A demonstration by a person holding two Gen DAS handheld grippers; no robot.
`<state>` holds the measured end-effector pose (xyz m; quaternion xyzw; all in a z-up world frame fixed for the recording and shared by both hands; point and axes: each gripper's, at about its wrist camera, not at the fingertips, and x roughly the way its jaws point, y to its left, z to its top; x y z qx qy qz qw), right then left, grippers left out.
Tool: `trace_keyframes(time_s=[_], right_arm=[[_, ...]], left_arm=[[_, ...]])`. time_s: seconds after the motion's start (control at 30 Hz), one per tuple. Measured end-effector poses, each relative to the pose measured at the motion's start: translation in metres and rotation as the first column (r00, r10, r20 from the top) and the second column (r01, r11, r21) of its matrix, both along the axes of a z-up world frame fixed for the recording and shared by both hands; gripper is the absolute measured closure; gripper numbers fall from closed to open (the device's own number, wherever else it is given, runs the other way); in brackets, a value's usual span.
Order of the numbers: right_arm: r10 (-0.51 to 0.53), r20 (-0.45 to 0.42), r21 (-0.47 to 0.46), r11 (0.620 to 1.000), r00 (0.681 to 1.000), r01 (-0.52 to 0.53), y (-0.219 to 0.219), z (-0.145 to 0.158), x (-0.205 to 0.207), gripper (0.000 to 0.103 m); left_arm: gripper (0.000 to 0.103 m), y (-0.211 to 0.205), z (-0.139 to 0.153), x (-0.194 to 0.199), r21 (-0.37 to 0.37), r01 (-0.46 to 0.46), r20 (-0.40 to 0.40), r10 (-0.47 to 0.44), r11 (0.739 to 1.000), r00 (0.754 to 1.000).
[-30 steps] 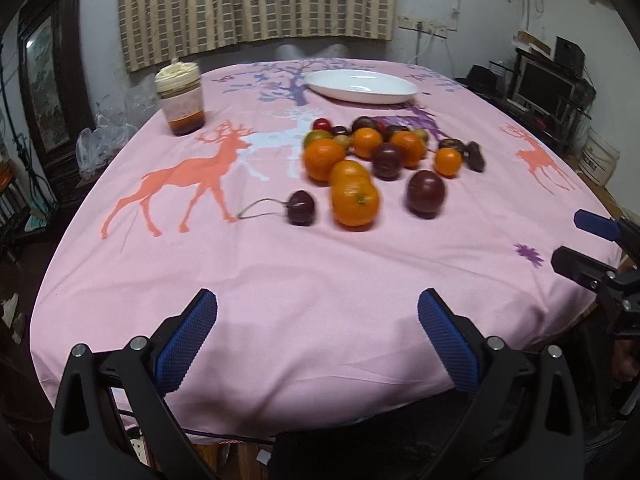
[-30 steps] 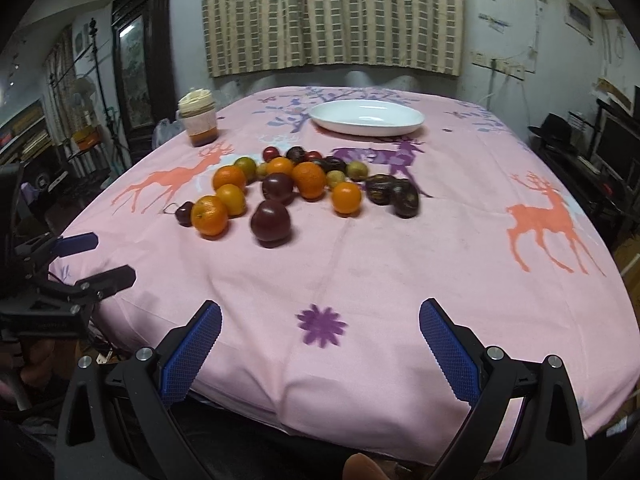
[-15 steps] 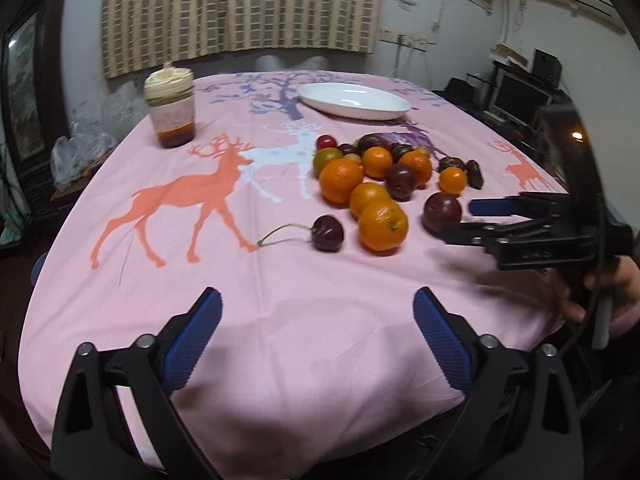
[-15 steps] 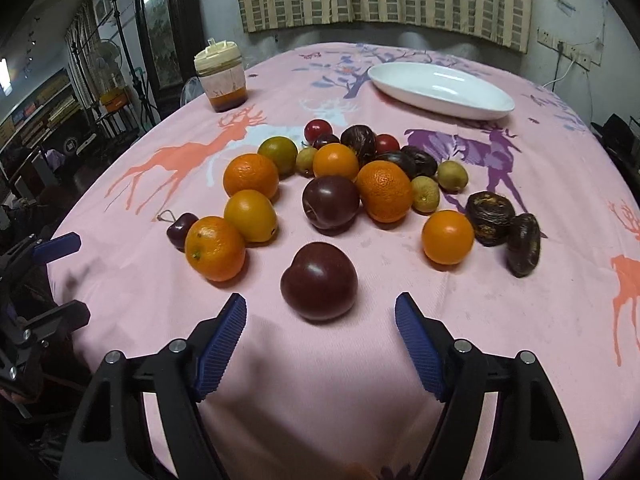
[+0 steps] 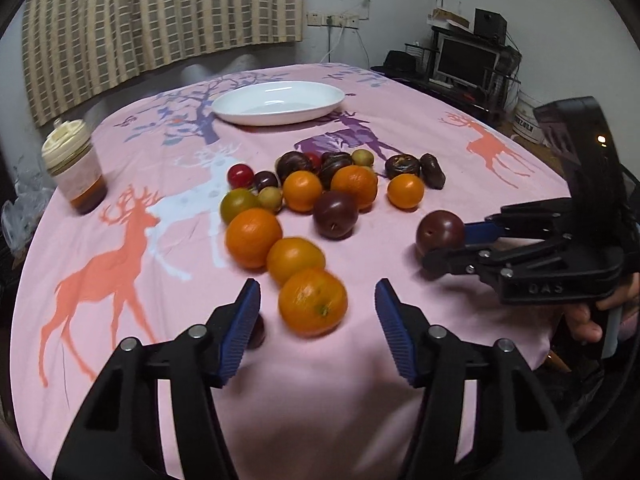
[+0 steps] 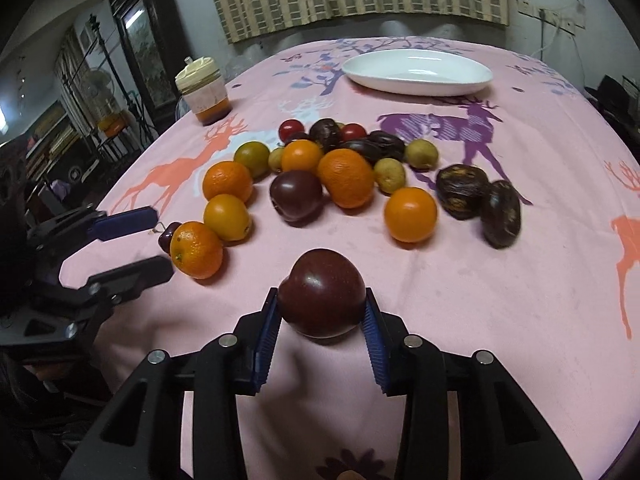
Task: Organize fruits
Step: 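Grasp a dark red plum with the right tool while the left tool grasps an orange, then carry the orange and plum to the white plate and release both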
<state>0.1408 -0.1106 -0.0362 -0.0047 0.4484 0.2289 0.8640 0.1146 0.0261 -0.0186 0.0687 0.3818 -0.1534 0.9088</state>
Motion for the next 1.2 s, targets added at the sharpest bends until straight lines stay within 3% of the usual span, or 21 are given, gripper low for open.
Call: trace_keyframes(time_s=[0.13,0.3,0.43,0.6,0.83,0.97,1.07,1.2], right_arm=[[-0.02,-0.014,0.021,1.0,1.0,0.02,-0.013,-0.003,0.0,0.063],[-0.021,-0.008,0.054,0.998,1.0,0.022,-0.021,-0.002,-0.004,0.063],[-0.027,0.0,0.065,0.998,1.0,0.027,-0.028,0.0,-0.005,0.063],[-0.039,0.008,0.073,0.997,0.999,0.038,-0.034,0.002,-0.009,0.062],[-0.044,0.03,0.086,0.995,0.999,0.041,-0.043,0.013,-0.012,0.062],[-0.027,0.018,0.137,0.99,0.999,0.024,-0.051,0.033,0.005,0.062],[-0.043,0.062,0.125,0.992,0.997,0.035,-0.052,0.059,0.037,0.061],[-0.1,0.076,0.13,0.987,0.992,0.09,-0.055,0.078,0.112,0.061]], left_arm=[[0.045,-0.01,-0.009,0.01,0.051,0.013,-0.032,-0.012,0.999,0.999],[0.06,-0.016,-0.018,0.013,0.116,-0.016,-0.045,0.022,0.993,0.999],[0.06,-0.014,-0.018,0.01,0.122,-0.022,-0.048,0.028,0.992,0.998],[0.06,-0.017,-0.026,0.014,0.201,-0.044,-0.064,0.058,0.979,0.996],[0.061,-0.003,-0.02,0.01,0.082,-0.067,-0.118,0.076,0.994,0.99],[0.061,-0.002,0.018,0.021,-0.008,0.006,-0.1,-0.007,1.0,0.995],[0.061,-0.003,0.052,0.062,-0.047,0.039,-0.076,-0.043,0.998,0.996],[0.061,-0.007,0.078,0.149,-0.021,0.012,-0.044,-0.012,1.0,0.999]])
